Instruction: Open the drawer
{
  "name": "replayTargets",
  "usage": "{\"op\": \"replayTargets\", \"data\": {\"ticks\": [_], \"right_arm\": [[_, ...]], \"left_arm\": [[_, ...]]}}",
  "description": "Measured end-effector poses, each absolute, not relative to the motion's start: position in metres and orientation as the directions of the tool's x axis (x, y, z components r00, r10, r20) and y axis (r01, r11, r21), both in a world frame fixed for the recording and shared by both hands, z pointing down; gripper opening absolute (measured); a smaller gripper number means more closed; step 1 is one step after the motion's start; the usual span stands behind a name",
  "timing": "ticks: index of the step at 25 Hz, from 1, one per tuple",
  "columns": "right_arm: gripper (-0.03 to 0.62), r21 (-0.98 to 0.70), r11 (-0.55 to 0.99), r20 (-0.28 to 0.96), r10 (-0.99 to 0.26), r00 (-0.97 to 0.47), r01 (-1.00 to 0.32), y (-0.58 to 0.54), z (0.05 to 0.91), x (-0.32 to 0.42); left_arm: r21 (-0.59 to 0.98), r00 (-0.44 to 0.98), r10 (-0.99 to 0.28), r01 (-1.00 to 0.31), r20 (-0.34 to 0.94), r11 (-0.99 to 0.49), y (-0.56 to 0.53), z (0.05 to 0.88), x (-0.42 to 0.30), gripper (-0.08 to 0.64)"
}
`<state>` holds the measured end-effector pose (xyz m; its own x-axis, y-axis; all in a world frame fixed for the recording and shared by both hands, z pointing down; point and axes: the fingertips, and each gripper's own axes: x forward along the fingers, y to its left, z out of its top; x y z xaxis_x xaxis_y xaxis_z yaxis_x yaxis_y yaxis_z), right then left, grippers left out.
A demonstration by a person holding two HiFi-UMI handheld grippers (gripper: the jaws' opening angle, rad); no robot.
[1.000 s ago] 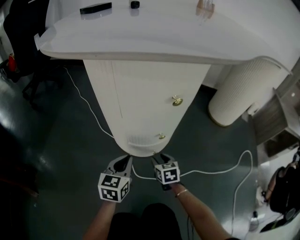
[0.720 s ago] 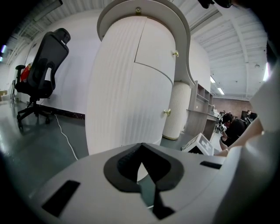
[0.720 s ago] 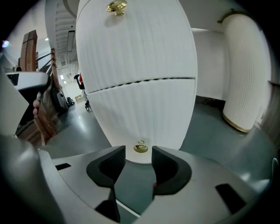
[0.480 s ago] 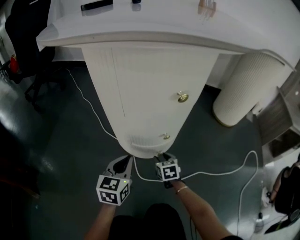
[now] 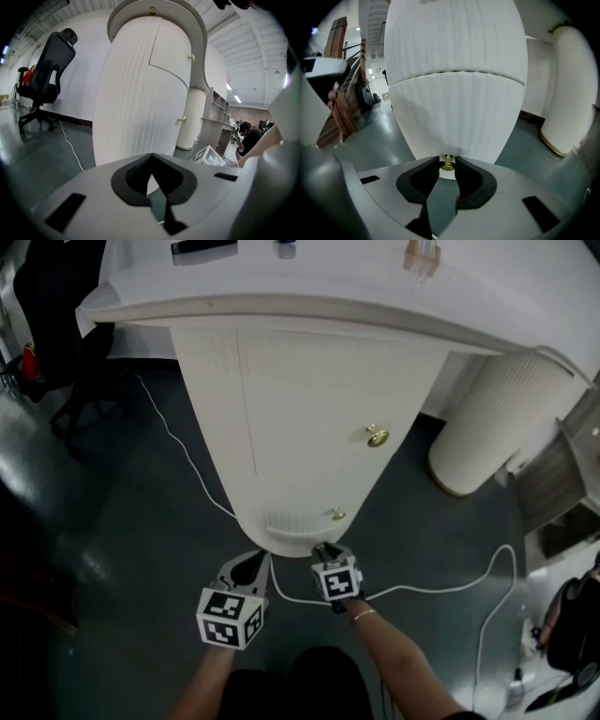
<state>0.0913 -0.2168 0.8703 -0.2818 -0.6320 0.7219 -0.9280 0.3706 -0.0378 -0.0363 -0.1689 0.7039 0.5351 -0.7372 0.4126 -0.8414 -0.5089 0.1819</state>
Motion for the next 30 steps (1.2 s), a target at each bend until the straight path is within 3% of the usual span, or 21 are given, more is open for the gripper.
{"op": "replayTargets", "data": {"ticks": [17,30], "right_arm": [[0.098,-0.058,0.449,0.737,-0.584,-0.341,-0.892,-0.155,0.873,0.108],[0.098,-0.049,0.439,0.778,-0.546,-0.31,-0.897,-0.097,0.881,0.135]], "left_arm": [[0.181,0.52,-0.757,-0.852,0.396,-0.49,-0.181,0.693,-0.028,0.003],[0.175,0.556,-0.705,-0.823,0.44,-0.54,-0.174,0.702,-0.006,0.003]]}}
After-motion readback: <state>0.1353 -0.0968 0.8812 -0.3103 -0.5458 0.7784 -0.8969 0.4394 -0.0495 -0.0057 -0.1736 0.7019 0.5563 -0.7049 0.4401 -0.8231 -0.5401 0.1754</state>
